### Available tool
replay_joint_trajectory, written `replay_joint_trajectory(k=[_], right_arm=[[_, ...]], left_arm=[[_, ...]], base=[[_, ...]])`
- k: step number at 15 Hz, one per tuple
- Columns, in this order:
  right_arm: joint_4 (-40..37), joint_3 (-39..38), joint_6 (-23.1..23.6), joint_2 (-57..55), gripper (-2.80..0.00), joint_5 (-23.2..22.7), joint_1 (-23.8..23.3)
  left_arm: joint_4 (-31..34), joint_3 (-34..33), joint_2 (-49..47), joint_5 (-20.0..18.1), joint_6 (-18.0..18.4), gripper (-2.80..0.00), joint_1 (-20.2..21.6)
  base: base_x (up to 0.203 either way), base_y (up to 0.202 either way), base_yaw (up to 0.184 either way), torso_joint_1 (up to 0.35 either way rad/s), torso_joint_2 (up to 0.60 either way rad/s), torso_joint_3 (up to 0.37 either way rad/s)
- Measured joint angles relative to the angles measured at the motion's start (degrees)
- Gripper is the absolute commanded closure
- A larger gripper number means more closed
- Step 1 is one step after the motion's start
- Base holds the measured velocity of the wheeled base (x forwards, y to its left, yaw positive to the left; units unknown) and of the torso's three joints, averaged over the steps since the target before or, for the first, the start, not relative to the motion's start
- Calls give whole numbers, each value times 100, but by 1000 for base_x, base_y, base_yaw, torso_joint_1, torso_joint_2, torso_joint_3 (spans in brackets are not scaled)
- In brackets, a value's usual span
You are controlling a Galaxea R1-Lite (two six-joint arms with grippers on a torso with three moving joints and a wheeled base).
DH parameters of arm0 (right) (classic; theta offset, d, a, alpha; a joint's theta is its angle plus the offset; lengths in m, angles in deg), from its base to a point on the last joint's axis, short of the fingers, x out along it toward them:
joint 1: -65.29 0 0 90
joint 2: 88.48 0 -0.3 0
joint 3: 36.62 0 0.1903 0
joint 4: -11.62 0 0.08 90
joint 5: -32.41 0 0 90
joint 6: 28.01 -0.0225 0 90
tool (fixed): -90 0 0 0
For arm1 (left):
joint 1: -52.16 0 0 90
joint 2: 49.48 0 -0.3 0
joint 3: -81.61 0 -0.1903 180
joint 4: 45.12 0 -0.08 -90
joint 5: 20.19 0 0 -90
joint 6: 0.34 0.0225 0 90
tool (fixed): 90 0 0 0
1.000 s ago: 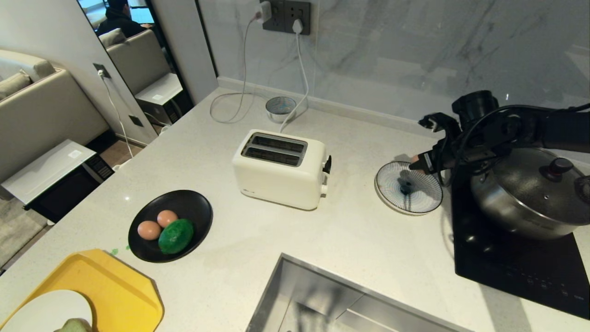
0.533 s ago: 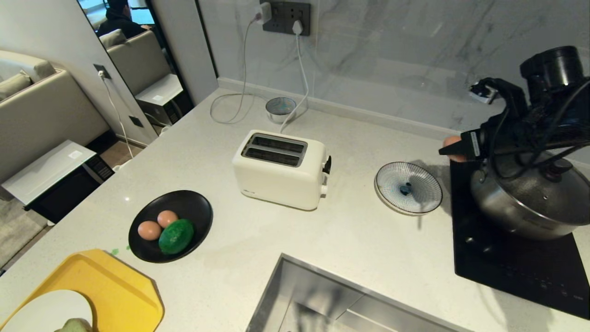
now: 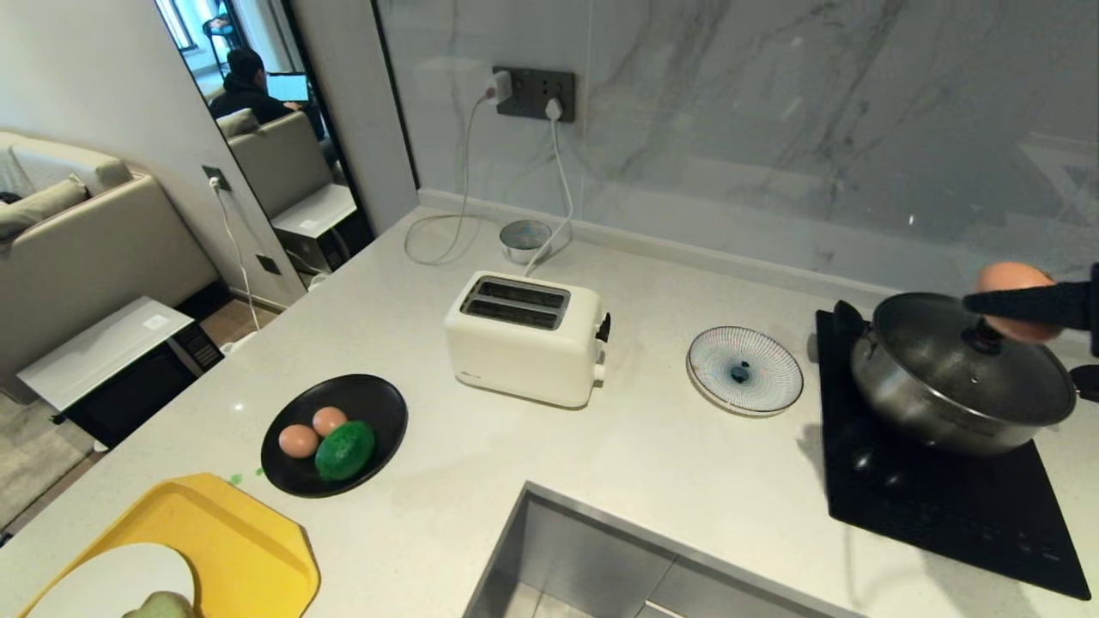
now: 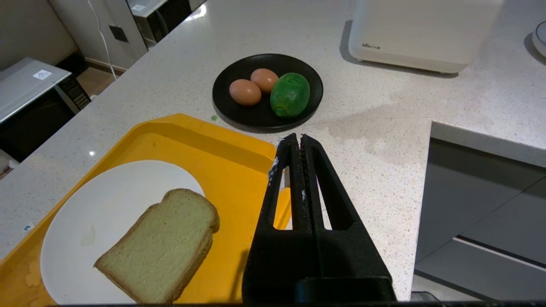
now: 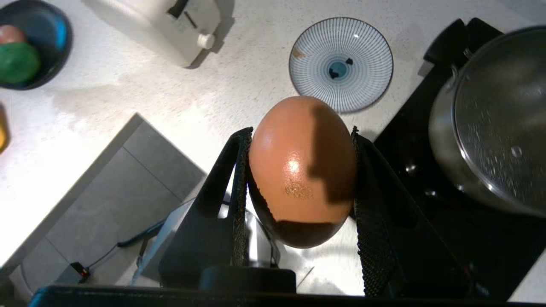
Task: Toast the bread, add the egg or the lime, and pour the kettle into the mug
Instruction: Put the egg in the bowl
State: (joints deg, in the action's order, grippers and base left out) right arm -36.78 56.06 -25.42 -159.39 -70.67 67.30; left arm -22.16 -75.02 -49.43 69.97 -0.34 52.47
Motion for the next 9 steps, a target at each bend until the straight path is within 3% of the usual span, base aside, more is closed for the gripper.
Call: replay_joint_trajectory(k=[4,9], right_arm=[[9,-843,-123,840,0,-28,-1],[137,-1222,-295,1115,0,-45,-9]], left_arm=[[1,0,0,0,-7,0,0],[0,0,0,0,-5,0,2]], base=[[0,0,0,3,-2,200],[0,0,0,2,3,197]])
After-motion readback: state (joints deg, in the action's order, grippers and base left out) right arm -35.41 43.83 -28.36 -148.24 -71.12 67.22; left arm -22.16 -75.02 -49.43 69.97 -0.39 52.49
